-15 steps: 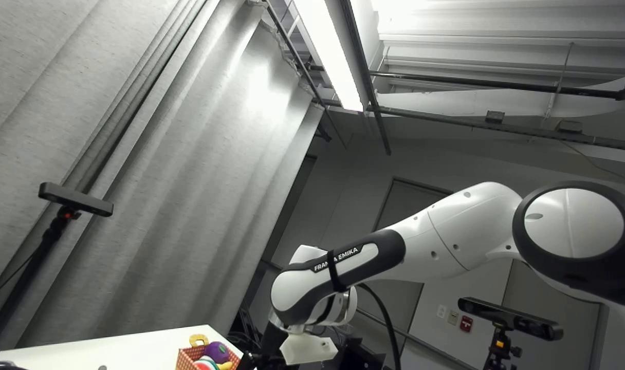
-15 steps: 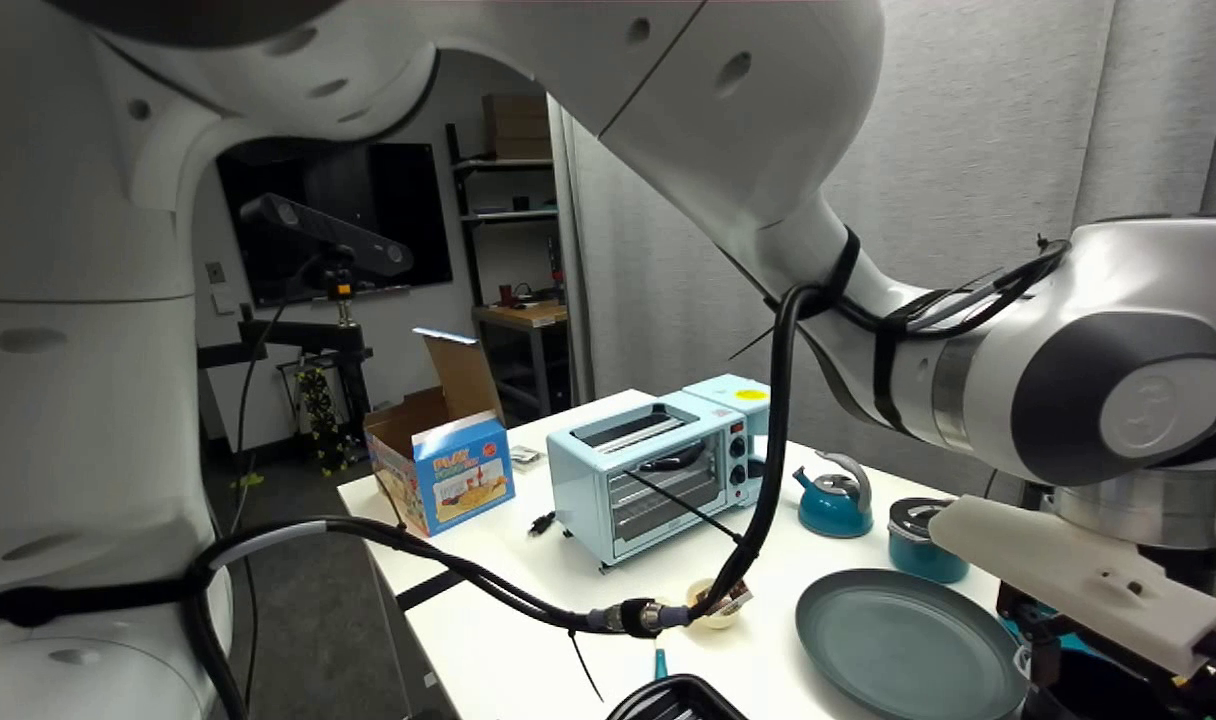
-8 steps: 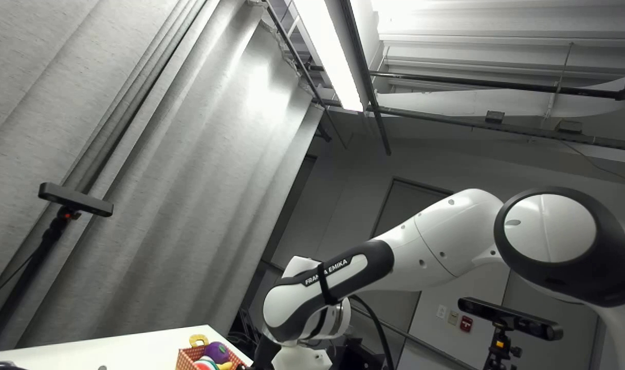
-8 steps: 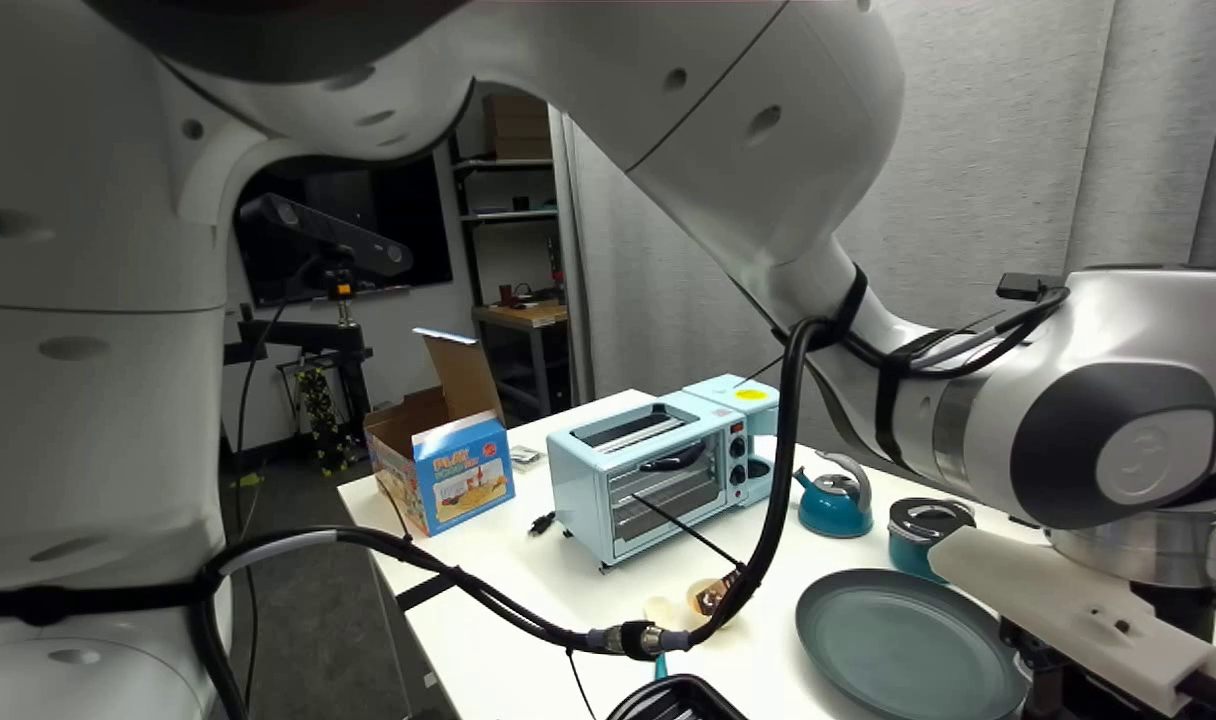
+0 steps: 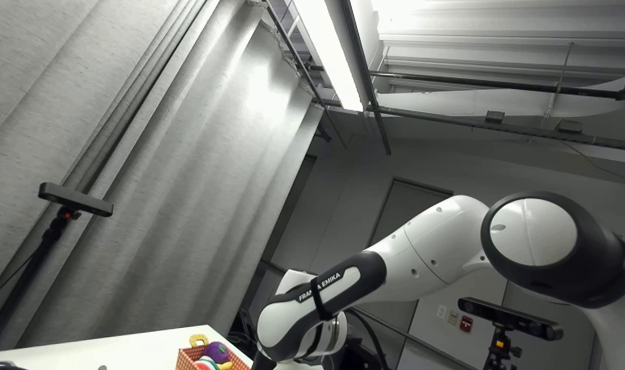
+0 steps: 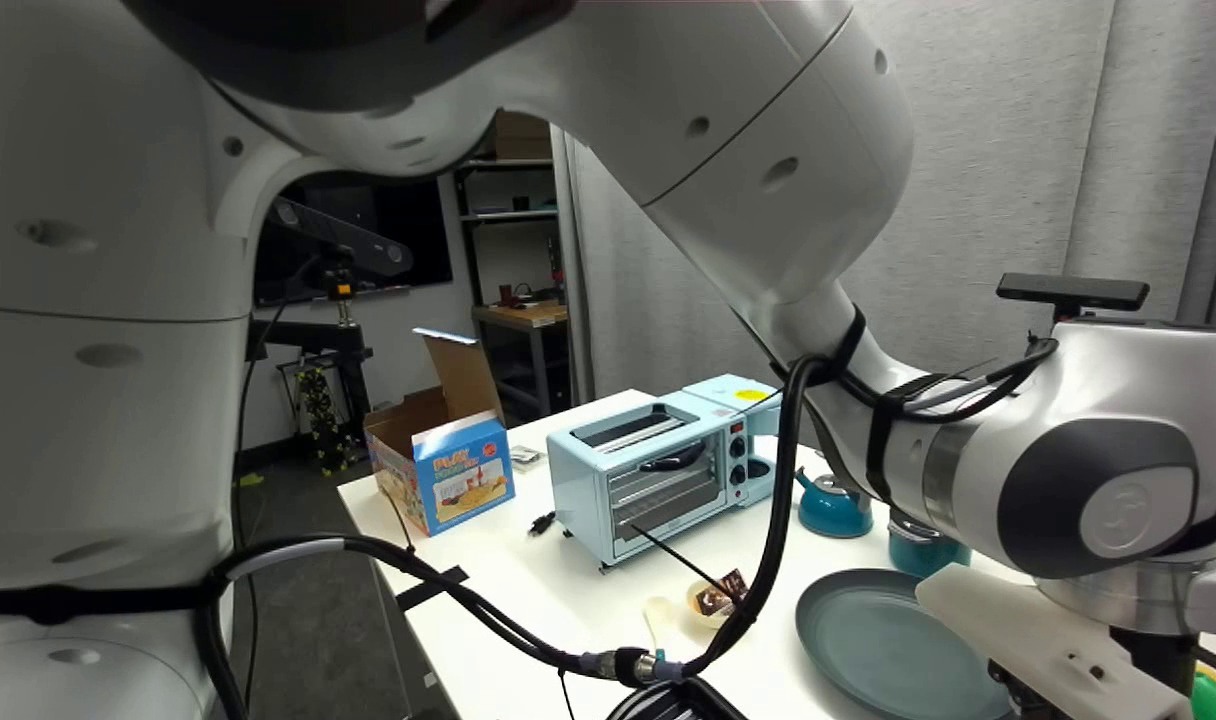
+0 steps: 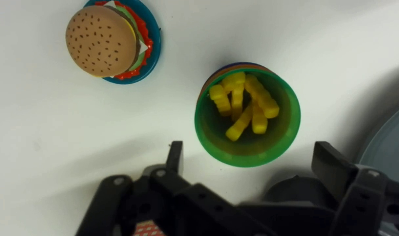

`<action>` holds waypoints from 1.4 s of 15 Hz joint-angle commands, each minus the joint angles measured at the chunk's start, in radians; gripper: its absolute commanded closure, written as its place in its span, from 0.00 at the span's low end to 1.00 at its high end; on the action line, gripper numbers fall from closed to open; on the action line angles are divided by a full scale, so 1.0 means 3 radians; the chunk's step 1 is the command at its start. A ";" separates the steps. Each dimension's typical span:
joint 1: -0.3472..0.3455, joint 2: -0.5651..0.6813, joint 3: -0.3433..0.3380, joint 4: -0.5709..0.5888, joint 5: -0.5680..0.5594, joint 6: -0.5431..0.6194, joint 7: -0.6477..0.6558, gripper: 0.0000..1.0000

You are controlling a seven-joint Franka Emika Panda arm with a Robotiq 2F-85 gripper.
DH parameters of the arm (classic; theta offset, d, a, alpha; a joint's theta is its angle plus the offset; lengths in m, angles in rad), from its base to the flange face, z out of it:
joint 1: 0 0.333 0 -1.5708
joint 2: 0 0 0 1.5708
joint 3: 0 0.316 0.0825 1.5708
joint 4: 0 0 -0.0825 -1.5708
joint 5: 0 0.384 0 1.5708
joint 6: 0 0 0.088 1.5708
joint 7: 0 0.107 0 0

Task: Remove the orange cup from the box and put it on the table, remove the green cup from the orange cup and put it on the table

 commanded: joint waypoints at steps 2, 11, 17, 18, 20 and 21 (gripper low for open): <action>0.0052 0.0062 -0.0036 -0.0085 -0.0115 0.0104 0.0159 0.00; 0.0061 0.0169 -0.0036 0.0014 -0.0119 0.0045 0.0188 0.00; 0.0036 0.0257 -0.0015 0.0074 -0.0063 0.0046 0.0153 0.00; 0.0036 0.0271 -0.0014 0.0081 -0.0061 0.0049 0.0152 0.00; 0.0036 0.0298 -0.0011 0.0101 -0.0056 0.0048 0.0152 0.00; 0.0040 0.0309 -0.0014 0.0109 -0.0061 0.0051 0.0158 0.00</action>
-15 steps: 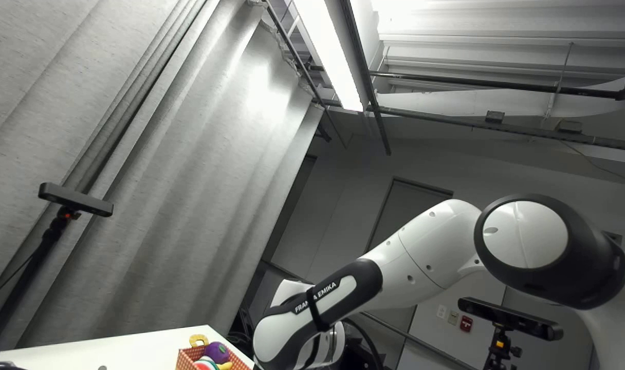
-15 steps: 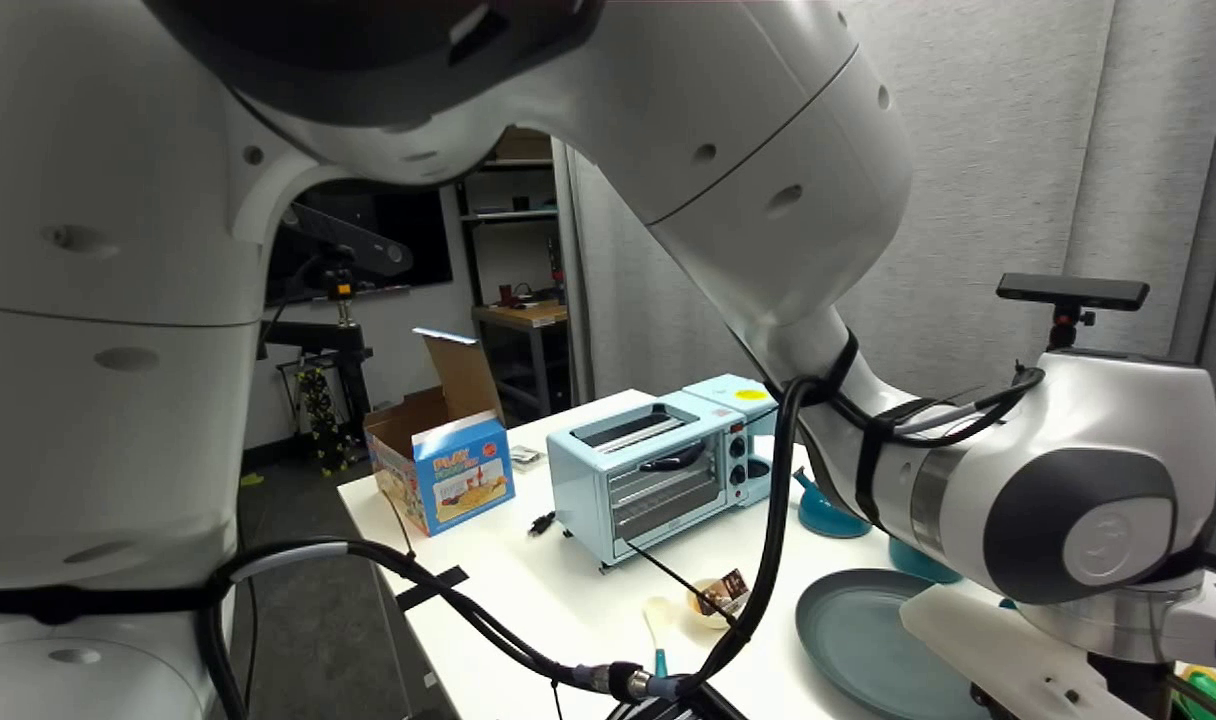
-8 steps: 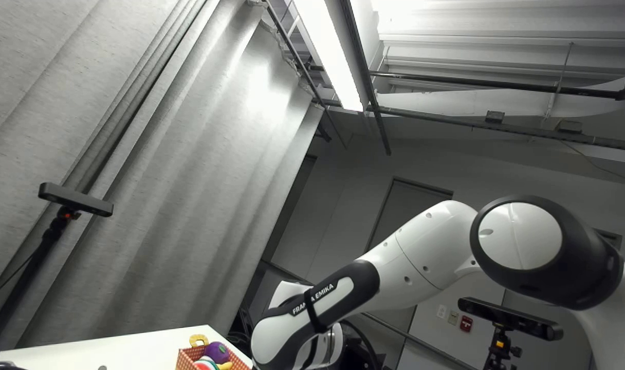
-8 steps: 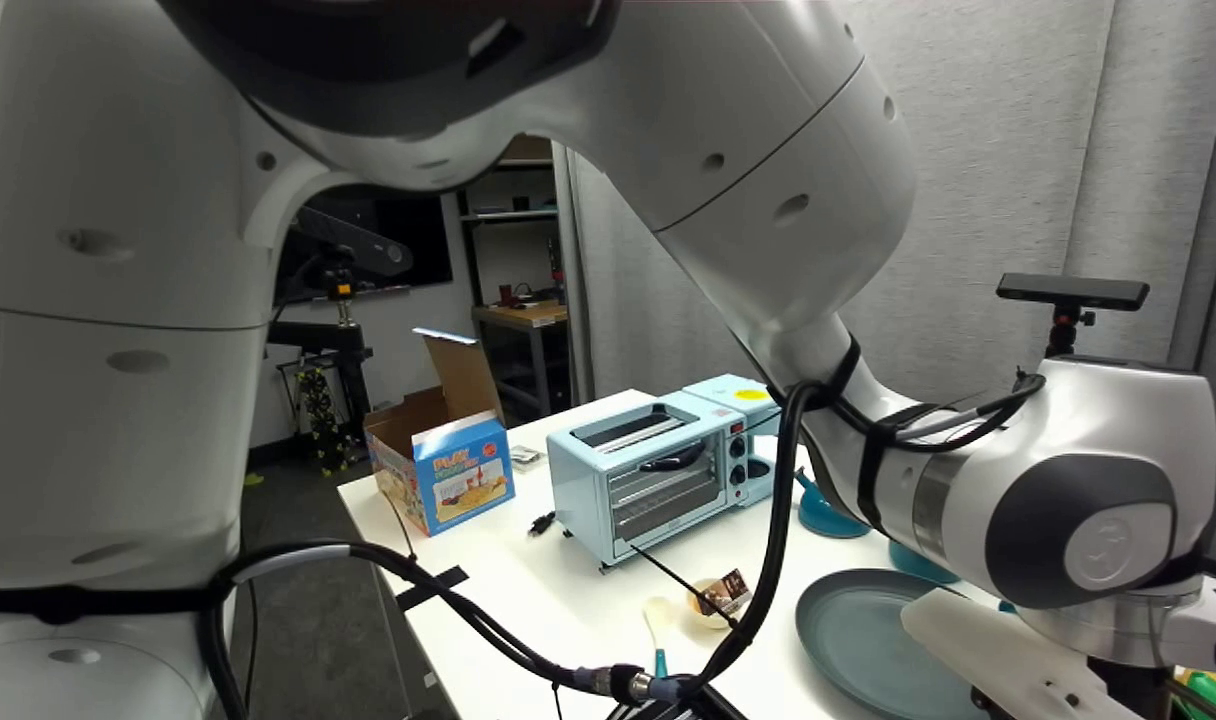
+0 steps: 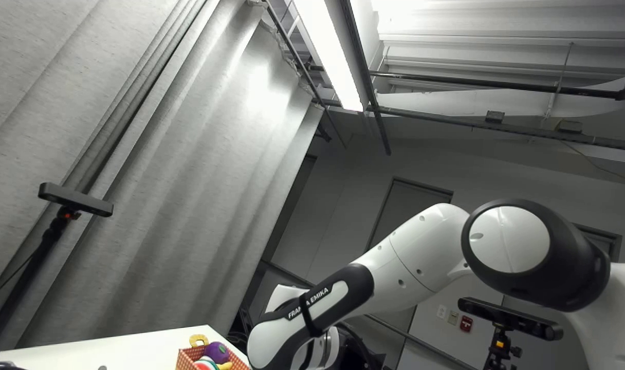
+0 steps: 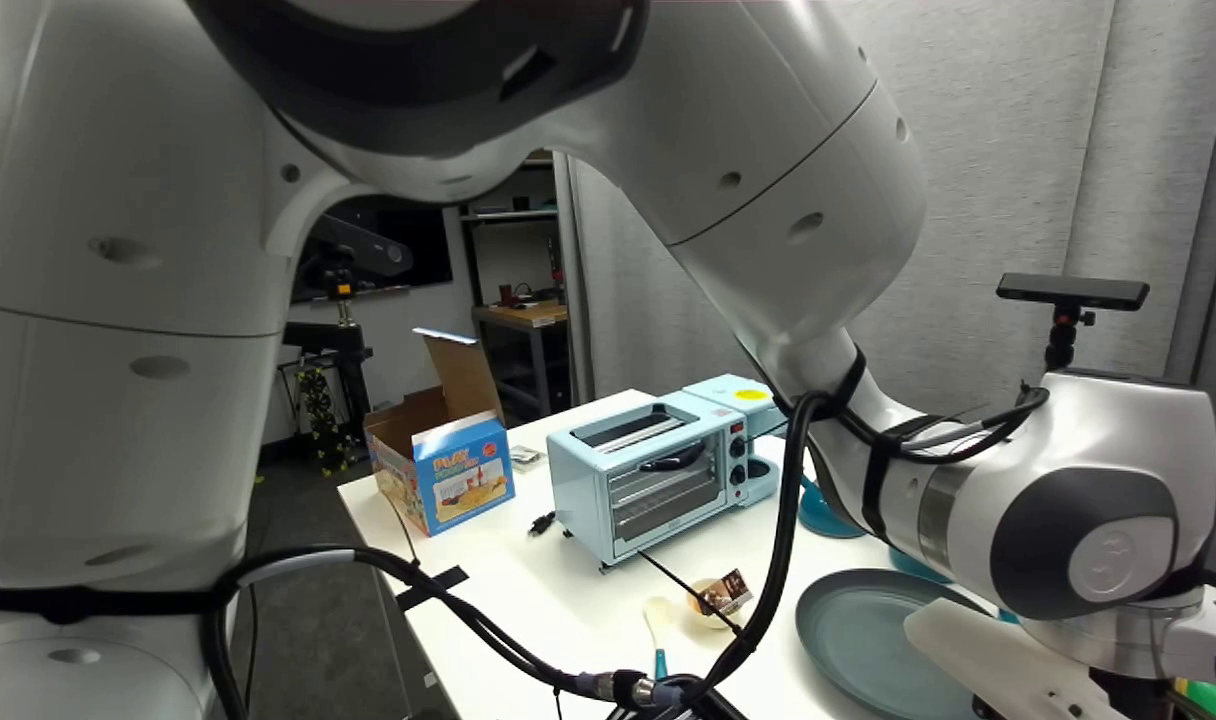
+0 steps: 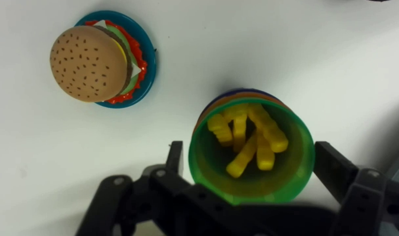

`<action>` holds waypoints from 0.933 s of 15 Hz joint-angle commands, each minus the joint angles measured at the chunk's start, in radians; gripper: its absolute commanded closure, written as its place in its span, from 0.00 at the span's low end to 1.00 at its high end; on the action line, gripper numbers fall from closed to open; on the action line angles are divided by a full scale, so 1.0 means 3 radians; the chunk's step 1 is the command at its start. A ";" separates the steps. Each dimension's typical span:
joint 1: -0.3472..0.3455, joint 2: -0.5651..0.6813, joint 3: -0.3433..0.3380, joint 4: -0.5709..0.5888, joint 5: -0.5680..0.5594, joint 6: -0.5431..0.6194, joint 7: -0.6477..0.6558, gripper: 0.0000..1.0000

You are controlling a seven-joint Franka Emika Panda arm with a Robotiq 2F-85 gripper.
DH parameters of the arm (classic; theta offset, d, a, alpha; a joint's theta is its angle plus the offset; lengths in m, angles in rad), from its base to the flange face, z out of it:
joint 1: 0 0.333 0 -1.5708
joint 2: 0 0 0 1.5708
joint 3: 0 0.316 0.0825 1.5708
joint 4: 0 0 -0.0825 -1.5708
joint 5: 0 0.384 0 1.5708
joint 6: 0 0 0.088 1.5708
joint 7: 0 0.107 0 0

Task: Remove the orange cup from the box and put it on the table, remove the green cup from the orange cup and put it on the table

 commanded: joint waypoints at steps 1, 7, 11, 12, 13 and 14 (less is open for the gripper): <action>0.0018 0.0099 -0.0016 0.0095 -0.0026 0.0052 0.0085 0.00; 0.0028 0.0137 -0.0017 0.0127 -0.0028 0.0056 0.0101 0.25; 0.0029 0.0136 -0.0015 0.0135 -0.0022 0.0055 0.0106 0.41; 0.0031 0.0129 -0.0017 0.0131 -0.0026 0.0055 0.0110 0.43; 0.0037 0.0111 -0.0020 0.0121 -0.0029 0.0046 0.0120 0.43; 0.0043 0.0093 -0.0021 0.0109 -0.0033 0.0040 0.0129 0.43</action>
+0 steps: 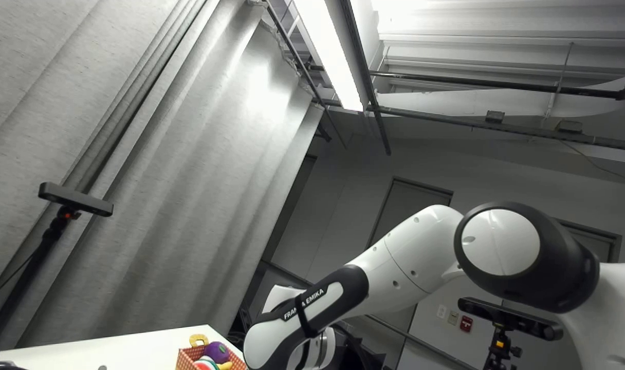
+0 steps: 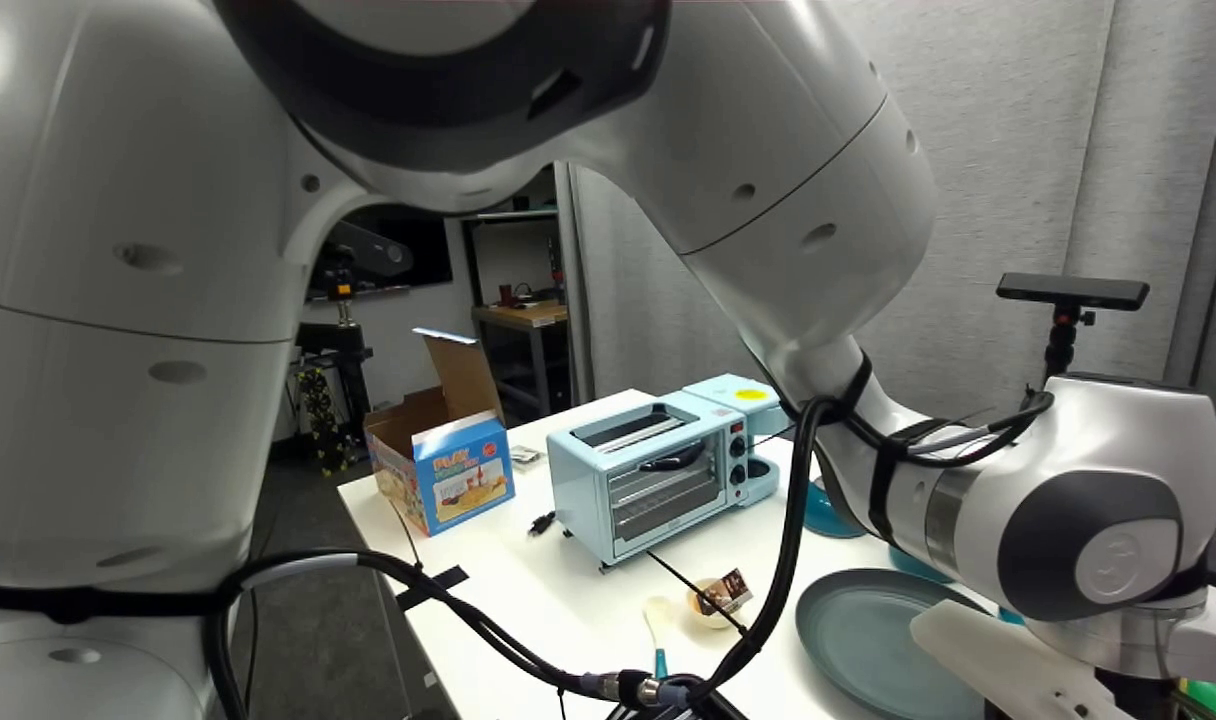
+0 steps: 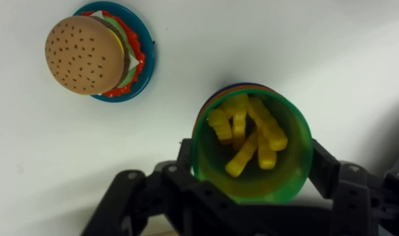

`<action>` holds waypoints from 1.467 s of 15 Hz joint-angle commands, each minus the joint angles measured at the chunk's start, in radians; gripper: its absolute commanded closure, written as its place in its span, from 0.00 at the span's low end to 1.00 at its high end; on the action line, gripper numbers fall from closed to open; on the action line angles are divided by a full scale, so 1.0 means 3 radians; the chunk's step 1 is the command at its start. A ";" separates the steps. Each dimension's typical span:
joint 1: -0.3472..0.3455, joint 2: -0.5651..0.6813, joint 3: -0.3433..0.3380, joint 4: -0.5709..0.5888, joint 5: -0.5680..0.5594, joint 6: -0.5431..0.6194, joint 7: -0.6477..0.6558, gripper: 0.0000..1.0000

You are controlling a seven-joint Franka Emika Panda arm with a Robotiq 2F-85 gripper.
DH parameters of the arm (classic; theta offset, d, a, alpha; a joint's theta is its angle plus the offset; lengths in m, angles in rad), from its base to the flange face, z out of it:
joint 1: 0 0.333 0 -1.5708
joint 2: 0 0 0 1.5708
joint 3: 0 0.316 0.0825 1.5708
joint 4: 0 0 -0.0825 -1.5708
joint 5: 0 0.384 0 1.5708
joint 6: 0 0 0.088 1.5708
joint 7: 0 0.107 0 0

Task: Remove the orange cup from the box and put it on the table, remove the green cup from the orange cup and put it on the table

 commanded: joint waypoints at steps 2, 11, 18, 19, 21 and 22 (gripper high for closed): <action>0.0076 -0.0063 -0.0043 -0.0025 -0.0080 0.0032 0.0170 0.43; 0.0412 -0.0323 -0.0082 -0.0012 -0.0534 -0.0121 0.0685 0.43; 0.0654 -0.0456 -0.0017 0.0031 -0.0905 -0.0192 0.1020 0.43; 0.0685 -0.0474 -0.0011 0.0033 -0.0951 -0.0204 0.1054 0.43; 0.0735 -0.0511 0.0008 0.0040 -0.1035 -0.0235 0.1107 0.43; 0.0757 -0.0531 0.0025 0.0046 -0.1070 -0.0266 0.1126 0.43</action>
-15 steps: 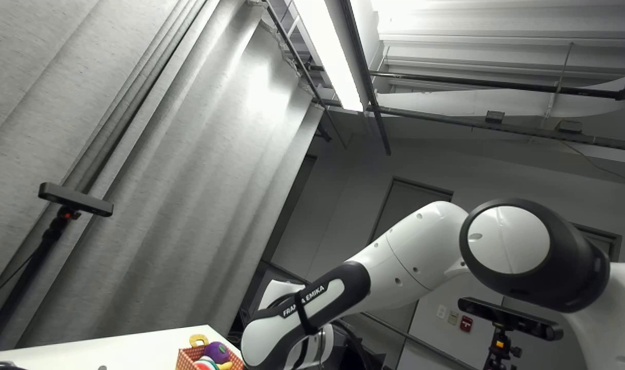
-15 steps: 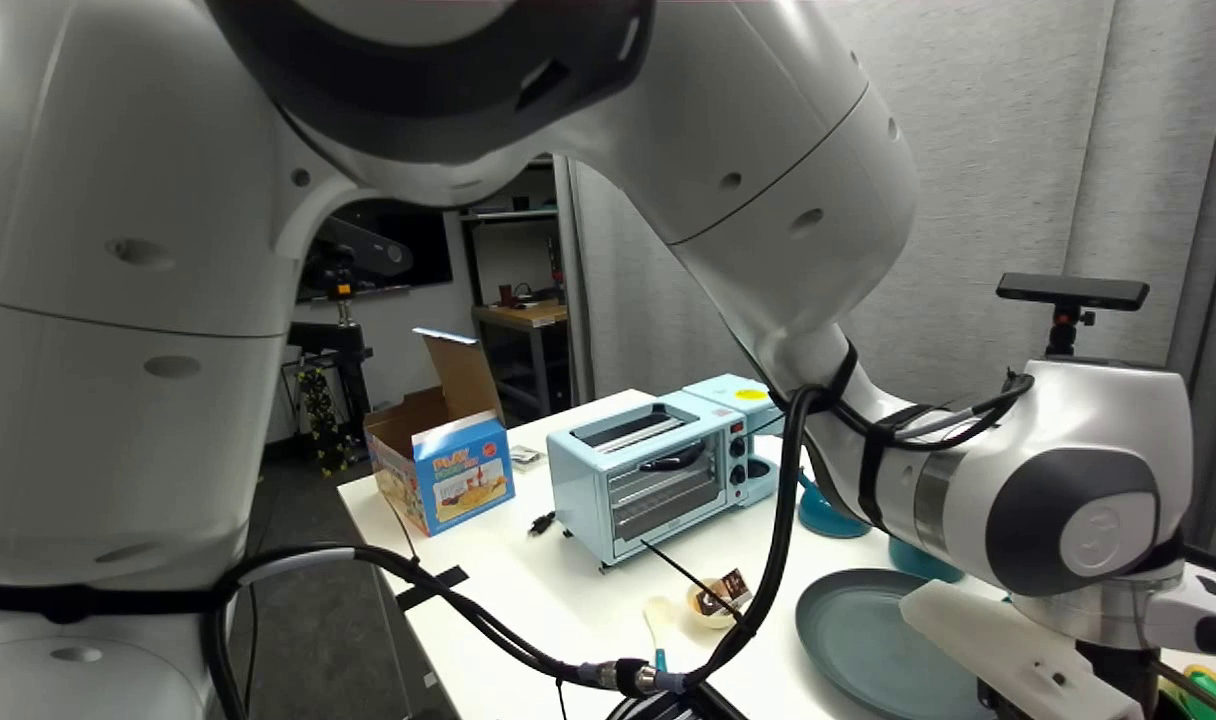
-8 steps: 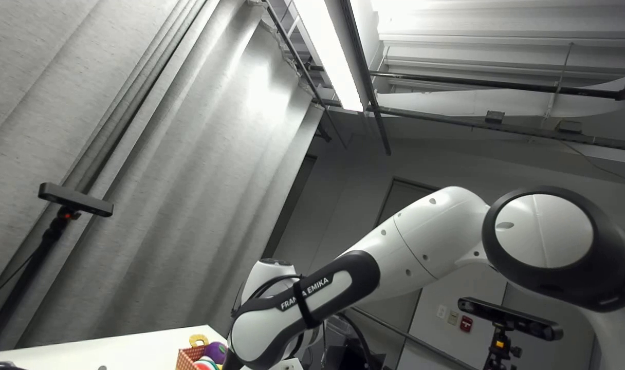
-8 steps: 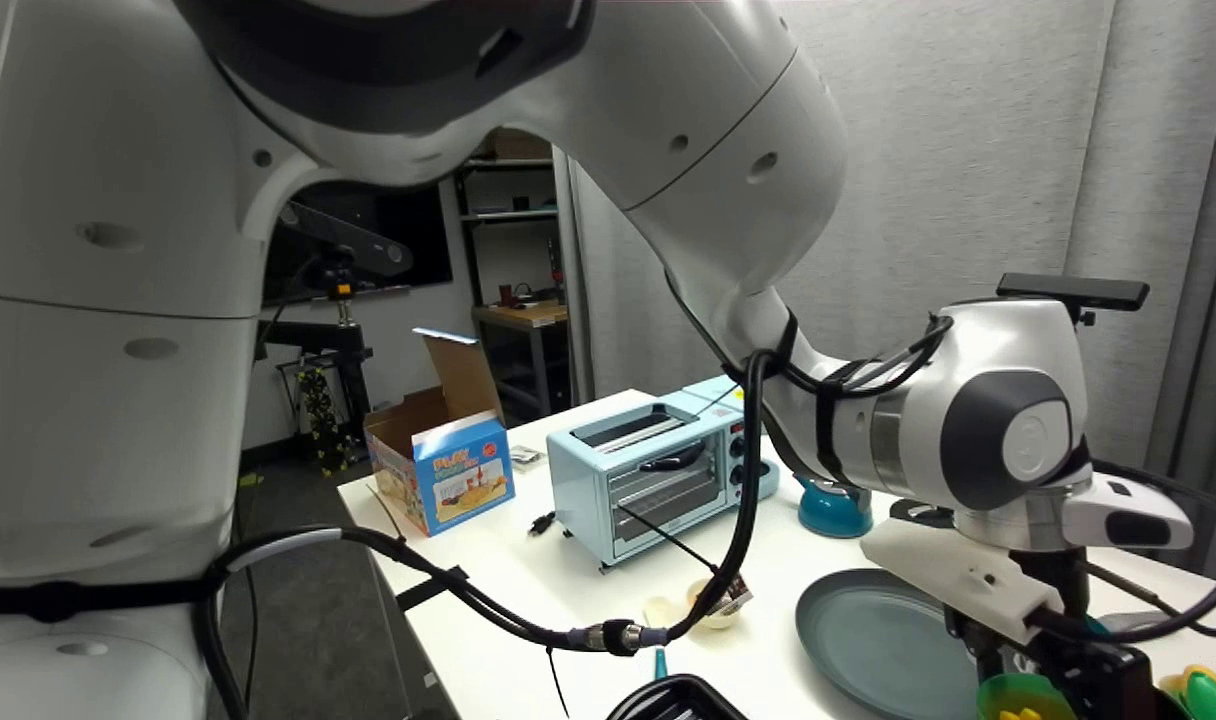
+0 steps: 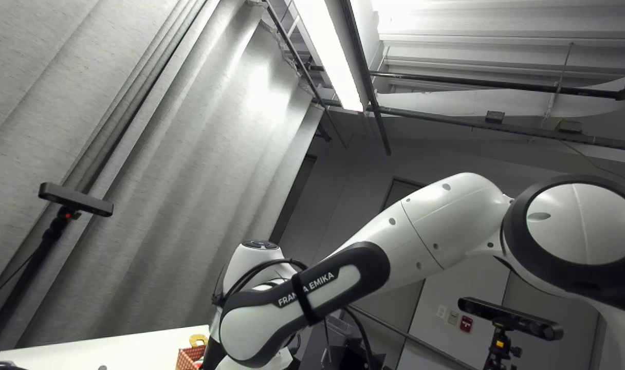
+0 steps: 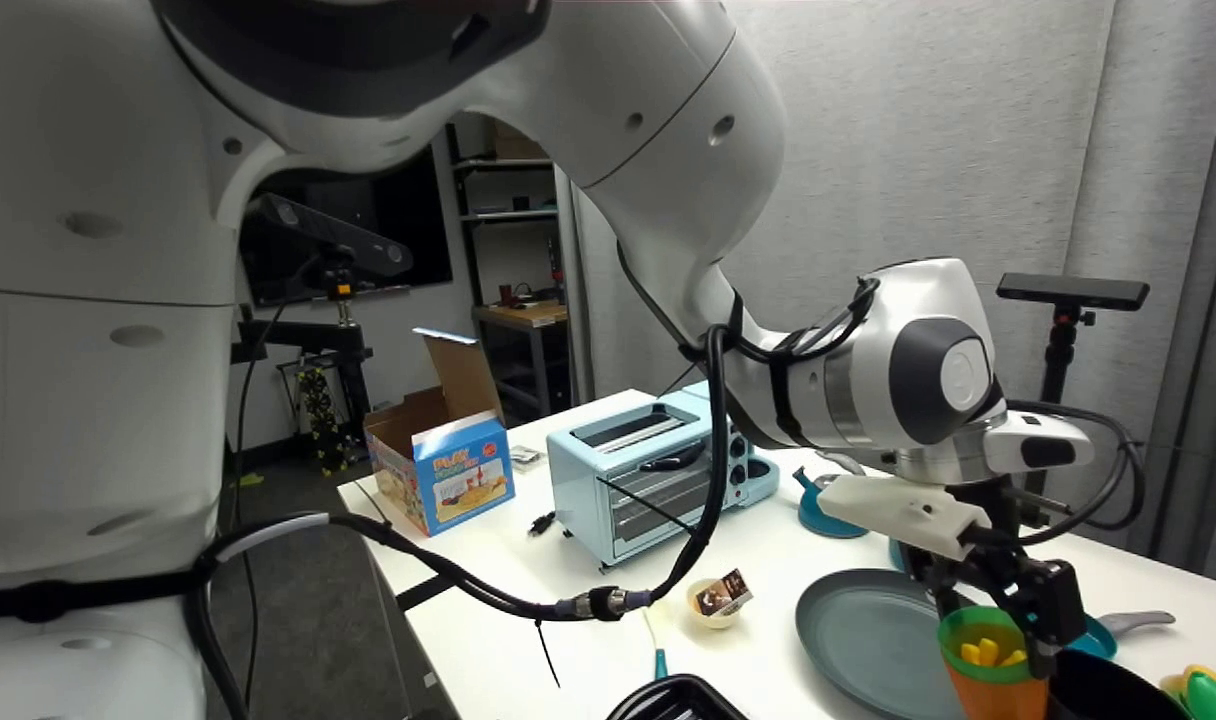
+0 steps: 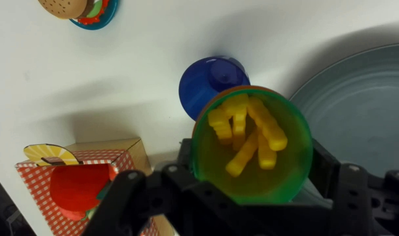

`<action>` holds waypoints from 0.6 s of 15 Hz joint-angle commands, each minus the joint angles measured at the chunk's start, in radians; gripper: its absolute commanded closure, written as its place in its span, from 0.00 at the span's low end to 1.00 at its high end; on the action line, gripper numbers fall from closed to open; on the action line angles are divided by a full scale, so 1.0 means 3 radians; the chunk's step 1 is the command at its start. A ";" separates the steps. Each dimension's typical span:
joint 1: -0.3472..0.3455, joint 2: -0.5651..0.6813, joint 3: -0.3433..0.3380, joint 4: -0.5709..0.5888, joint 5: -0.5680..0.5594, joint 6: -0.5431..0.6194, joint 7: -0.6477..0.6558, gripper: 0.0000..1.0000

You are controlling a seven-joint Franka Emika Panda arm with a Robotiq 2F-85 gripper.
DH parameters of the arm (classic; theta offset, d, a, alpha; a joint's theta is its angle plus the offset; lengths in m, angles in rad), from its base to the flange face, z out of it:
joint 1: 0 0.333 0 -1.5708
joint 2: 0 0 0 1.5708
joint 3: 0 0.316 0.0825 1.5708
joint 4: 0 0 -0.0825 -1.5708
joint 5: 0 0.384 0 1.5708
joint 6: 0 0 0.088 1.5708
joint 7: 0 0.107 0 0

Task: Remove the orange cup from the box and put it on the table, remove the green cup from the orange cup and put it on the table

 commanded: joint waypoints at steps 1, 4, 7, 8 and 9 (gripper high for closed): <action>0.0098 -0.0128 0.0035 0.0044 -0.0202 -0.0230 0.0166 0.43; 0.0141 -0.0134 0.0102 0.0124 -0.0263 -0.0351 0.0172 0.43; 0.0162 -0.0081 0.0180 0.0244 -0.0271 -0.0448 0.0143 0.43; 0.0167 -0.0060 0.0207 0.0278 -0.0259 -0.0472 0.0127 0.43; 0.0170 -0.0042 0.0230 0.0307 -0.0254 -0.0499 0.0118 0.43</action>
